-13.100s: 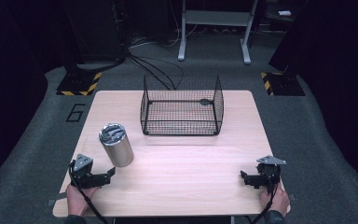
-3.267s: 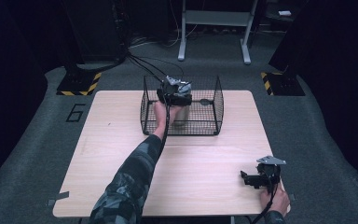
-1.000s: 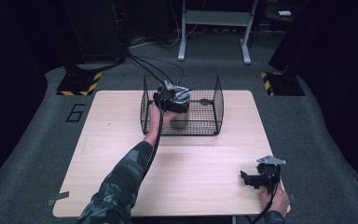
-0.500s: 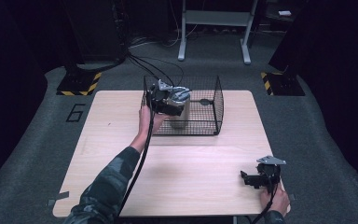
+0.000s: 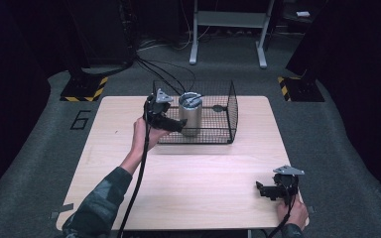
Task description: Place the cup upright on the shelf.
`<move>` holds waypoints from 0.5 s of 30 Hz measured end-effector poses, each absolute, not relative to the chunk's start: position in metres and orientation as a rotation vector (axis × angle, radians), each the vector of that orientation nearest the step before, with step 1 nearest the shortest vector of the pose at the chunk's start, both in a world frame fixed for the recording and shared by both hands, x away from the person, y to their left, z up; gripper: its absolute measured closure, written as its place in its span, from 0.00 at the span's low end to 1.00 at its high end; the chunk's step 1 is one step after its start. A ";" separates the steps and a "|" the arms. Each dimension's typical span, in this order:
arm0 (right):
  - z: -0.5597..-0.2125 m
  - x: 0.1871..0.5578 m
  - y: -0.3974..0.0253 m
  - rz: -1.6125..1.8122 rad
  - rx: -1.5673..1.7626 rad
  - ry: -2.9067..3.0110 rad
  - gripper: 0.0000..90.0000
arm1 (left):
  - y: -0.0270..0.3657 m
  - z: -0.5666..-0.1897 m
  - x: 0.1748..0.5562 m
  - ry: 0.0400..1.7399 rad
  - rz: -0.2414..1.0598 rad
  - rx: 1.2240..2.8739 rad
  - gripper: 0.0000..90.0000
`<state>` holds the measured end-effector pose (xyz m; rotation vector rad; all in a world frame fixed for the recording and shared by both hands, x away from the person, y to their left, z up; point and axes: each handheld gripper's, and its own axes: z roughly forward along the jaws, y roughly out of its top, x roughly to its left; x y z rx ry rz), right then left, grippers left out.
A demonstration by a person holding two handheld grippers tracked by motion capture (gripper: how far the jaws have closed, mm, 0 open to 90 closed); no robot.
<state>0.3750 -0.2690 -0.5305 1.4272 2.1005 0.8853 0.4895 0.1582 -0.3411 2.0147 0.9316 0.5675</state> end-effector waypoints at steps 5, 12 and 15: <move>-0.531 0.375 -0.269 0.888 1.431 2.097 0.00 | 0.176 -0.340 0.472 0.927 0.584 2.011 0.00; -0.530 0.375 -0.269 0.884 1.426 2.102 0.00 | 0.203 -0.347 0.449 0.948 0.606 1.997 0.00; -0.530 0.375 -0.269 0.885 1.431 2.100 0.00 | 0.219 -0.352 0.438 0.970 0.622 1.986 0.00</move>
